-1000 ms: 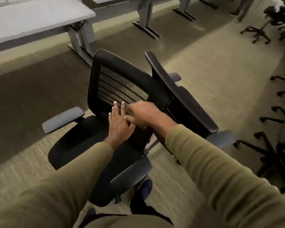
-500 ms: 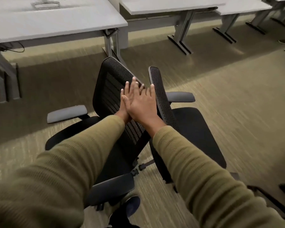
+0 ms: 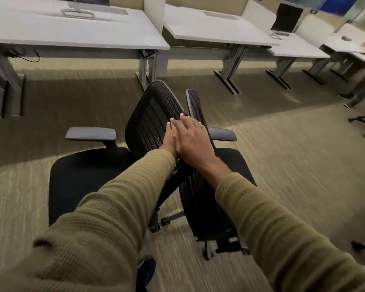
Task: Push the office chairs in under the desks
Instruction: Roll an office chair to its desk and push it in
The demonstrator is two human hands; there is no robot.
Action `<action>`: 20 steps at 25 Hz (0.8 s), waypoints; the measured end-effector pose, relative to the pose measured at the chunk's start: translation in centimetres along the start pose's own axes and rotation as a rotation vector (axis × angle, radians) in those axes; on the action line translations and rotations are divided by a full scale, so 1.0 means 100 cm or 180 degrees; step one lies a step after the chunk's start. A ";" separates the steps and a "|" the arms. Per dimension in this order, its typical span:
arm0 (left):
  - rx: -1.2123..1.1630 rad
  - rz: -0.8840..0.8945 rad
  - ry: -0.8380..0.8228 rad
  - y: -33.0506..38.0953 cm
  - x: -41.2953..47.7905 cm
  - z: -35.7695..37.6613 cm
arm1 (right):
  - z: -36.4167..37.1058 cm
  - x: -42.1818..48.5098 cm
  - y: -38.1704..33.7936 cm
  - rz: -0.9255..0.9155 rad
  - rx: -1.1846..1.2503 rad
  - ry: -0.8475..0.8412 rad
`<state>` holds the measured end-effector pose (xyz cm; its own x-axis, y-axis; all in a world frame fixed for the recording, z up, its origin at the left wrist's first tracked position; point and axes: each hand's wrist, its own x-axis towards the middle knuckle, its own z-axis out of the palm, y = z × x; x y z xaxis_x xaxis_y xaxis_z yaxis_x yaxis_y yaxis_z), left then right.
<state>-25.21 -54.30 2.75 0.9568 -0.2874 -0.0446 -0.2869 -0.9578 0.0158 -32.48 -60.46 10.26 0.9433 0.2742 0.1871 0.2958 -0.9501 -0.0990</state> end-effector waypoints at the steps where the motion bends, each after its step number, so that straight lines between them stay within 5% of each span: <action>1: -0.0010 -0.0062 0.0071 0.010 -0.010 0.002 | 0.001 -0.010 0.003 0.0006 0.0051 0.0058; 7: -0.0750 0.0212 -0.0265 0.028 -0.083 -0.002 | -0.004 -0.052 0.017 0.0599 -0.0032 -0.0337; 11: -0.1137 0.0207 0.0088 0.035 -0.147 0.002 | -0.006 -0.083 0.023 0.0226 -0.0382 -0.0328; 20: -0.1025 -0.1026 0.0065 0.033 -0.268 0.015 | -0.012 -0.126 0.038 -0.1257 -0.0749 -0.0500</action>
<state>-51.92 -49.77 2.52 0.9965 0.0286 -0.0784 0.0519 -0.9479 0.3143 -43.46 -67.71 8.71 0.7825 0.6224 0.0144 0.6107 -0.7718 0.1771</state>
